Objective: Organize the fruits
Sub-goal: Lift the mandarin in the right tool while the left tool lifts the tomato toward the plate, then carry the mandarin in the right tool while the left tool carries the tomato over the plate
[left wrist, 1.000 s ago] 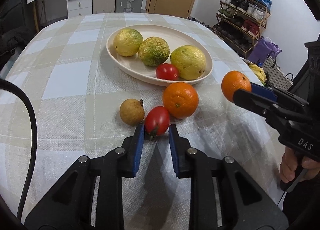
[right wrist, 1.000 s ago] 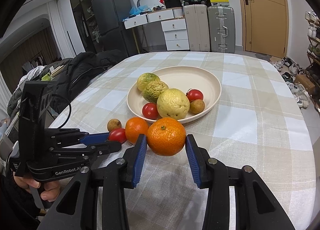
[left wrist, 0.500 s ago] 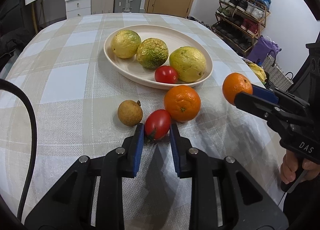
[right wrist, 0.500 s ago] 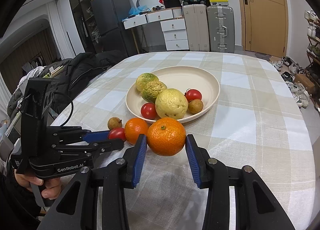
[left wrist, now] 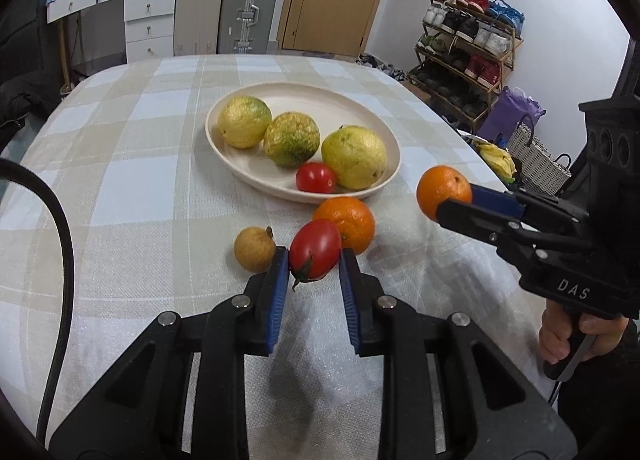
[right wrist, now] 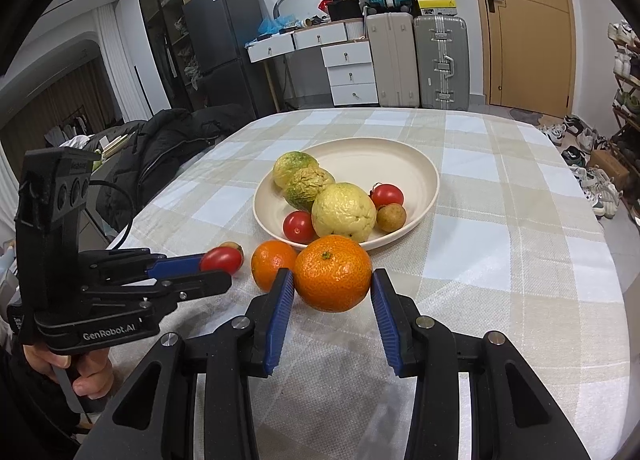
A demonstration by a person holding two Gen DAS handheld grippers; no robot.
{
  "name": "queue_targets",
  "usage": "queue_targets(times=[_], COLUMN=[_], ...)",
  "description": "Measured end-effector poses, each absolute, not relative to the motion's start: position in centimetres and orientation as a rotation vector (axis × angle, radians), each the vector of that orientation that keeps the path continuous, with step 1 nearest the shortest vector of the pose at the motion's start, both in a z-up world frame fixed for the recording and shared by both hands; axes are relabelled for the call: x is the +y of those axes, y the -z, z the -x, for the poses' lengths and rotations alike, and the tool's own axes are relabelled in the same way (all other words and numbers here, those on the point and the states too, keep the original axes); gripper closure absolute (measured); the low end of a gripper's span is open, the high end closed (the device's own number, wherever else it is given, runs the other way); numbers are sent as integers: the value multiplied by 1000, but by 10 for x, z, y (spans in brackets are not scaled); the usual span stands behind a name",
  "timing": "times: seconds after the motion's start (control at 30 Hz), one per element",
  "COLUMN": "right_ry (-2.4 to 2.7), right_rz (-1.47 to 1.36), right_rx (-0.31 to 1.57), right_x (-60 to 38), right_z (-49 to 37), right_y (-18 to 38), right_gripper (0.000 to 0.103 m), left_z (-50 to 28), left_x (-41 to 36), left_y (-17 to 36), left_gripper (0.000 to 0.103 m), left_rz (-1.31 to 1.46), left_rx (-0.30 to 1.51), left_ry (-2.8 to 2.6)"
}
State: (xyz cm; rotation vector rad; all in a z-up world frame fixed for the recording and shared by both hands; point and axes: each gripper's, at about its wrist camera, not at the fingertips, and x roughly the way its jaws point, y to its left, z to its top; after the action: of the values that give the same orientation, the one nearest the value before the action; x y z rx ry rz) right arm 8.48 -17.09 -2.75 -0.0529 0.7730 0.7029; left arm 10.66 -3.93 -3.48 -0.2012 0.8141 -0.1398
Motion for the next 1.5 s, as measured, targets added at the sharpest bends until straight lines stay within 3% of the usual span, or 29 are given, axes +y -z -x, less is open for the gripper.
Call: queue_targets(times=[0.73, 1.5], right_ry=[-649, -587], right_rz=[-15, -69], right_rx=[705, 674], right_x=[-184, -173], right_z=[-102, -138], right_y=[3, -10], right_gripper=[62, 62], left_z=[-126, -173], left_x=[-11, -3], left_y=[-4, 1], left_gripper=[80, 80], left_rz=[212, 227], left_rx=[718, 728], left_ry=[89, 66])
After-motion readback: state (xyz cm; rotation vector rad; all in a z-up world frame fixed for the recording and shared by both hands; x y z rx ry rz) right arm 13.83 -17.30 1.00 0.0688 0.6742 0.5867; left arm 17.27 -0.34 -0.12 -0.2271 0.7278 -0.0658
